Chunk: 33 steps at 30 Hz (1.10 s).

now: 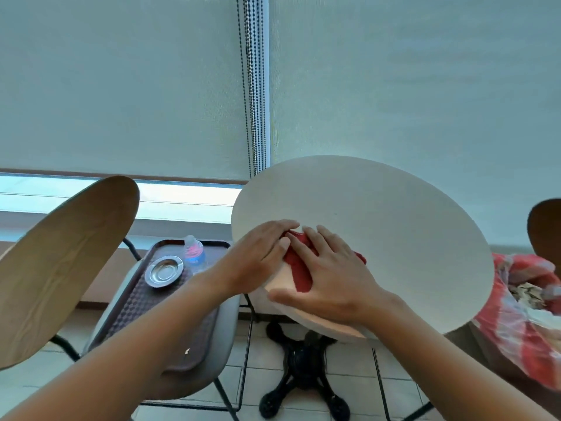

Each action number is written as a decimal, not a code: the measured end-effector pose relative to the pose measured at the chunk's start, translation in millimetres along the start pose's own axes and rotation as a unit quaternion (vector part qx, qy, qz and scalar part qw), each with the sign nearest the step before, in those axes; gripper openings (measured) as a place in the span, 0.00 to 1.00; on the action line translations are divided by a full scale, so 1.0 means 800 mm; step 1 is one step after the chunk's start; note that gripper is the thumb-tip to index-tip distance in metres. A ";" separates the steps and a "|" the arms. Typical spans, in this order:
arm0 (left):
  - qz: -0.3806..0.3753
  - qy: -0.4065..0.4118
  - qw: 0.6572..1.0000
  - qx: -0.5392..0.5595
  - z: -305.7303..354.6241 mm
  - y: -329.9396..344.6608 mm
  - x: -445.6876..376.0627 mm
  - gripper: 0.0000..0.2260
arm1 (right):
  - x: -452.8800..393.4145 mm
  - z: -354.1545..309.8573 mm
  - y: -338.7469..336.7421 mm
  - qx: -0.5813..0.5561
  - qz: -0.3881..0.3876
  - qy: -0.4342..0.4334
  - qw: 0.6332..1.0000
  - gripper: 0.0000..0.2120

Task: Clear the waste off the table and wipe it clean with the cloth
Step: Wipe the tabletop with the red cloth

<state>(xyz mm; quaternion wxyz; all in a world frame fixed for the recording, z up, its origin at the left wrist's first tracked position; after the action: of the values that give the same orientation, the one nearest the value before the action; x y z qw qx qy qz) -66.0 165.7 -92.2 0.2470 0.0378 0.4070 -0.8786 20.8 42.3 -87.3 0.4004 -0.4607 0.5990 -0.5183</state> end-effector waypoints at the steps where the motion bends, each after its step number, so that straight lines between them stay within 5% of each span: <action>1: -0.007 0.012 1.000 -0.005 0.000 -0.001 0.004 0.20 | 0.005 -0.003 0.002 0.004 -0.003 -0.005 1.000 0.52; 4: -0.029 0.046 0.998 -0.024 -0.001 -0.004 0.016 0.19 | 0.019 -0.011 0.009 0.015 -0.006 -0.020 1.000 0.51; 13: -0.081 0.076 0.990 -0.082 -0.003 -0.001 0.018 0.19 | 0.064 0.008 0.003 -0.005 -0.012 0.016 1.000 0.27; 25: -0.027 0.022 0.990 -0.135 -0.010 0.004 -0.020 0.20 | -0.007 0.137 -0.004 -0.028 0.026 0.265 0.963 0.30; 33: 0.006 -0.035 0.987 -0.158 -0.012 0.002 -0.019 0.24 | -0.110 0.126 -0.003 -0.018 0.004 0.150 0.988 0.33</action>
<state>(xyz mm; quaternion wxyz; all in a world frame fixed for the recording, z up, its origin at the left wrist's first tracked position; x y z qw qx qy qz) -53.2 177.6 -95.5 0.2694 -0.0302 0.5318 -0.8023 140.4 101.8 -98.8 0.2998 -0.3823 0.6634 -0.5692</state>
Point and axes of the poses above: each hand's wrist, its own x-axis away from the middle knuckle, its own y-axis out of the palm, z = x × y, the point moved 5 cm from there along -x, towards the middle knuckle, and after that the axes turned 3 degrees about x, right-handed, at the moved point
